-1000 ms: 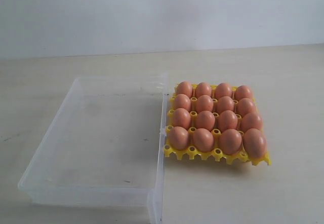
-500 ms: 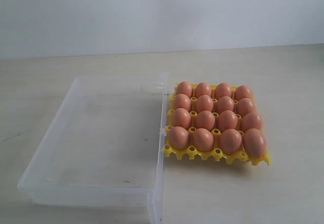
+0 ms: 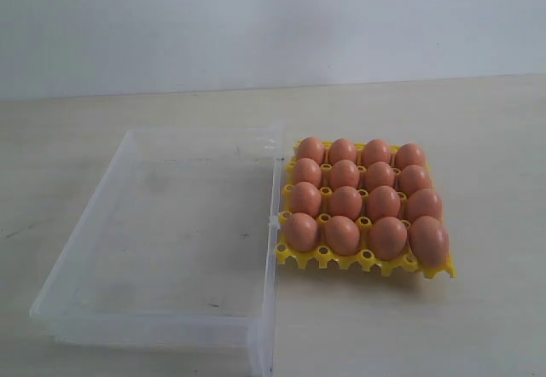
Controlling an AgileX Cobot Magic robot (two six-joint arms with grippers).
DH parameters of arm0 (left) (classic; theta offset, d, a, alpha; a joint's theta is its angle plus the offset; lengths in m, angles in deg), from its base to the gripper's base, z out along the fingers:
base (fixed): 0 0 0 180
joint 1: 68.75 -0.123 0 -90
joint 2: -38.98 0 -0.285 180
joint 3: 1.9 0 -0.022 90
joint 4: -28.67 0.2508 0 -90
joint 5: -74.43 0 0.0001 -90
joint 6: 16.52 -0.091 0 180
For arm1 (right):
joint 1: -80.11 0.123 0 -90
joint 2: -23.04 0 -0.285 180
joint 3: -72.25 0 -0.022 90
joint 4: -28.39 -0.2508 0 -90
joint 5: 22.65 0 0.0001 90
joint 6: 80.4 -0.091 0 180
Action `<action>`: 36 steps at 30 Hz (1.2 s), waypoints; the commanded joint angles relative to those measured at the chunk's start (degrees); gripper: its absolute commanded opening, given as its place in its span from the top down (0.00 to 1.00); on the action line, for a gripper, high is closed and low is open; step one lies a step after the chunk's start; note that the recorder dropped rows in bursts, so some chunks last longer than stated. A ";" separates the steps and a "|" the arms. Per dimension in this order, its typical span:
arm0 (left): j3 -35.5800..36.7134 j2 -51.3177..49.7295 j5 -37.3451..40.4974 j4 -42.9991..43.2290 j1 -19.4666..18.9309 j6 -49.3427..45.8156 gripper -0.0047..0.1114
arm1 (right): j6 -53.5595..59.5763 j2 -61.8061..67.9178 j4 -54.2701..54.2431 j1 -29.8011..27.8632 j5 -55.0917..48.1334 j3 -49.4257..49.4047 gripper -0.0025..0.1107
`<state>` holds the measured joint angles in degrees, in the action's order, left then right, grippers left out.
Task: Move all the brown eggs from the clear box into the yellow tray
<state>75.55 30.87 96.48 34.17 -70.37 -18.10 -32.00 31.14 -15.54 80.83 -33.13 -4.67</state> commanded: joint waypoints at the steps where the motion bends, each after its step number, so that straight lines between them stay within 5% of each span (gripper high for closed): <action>1: -0.23 0.32 -0.35 -0.06 -0.11 0.26 0.96 | 2.09 -0.31 1.21 -0.31 -1.69 -0.29 0.98; 21: -0.23 0.32 -0.35 -0.06 -0.11 0.26 0.96 | 4.23 -0.31 0.80 -0.31 -3.36 -0.29 0.98; 24: -0.23 0.32 -0.35 -0.06 -0.11 0.26 0.96 | -6.59 -0.31 3.19 -0.31 -3.26 -0.29 0.98; 30: -0.23 0.32 -0.35 -0.06 -0.11 0.26 0.96 | -43.53 -0.31 28.06 -0.31 -6.09 -0.29 0.98; 36: -0.23 0.32 -0.35 -0.06 -0.11 0.26 0.96 | -47.60 -0.31 32.73 -0.31 -5.72 -0.29 0.98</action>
<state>75.55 30.87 96.48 34.17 -70.37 -18.10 -77.58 31.14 15.17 80.83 -38.81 -4.67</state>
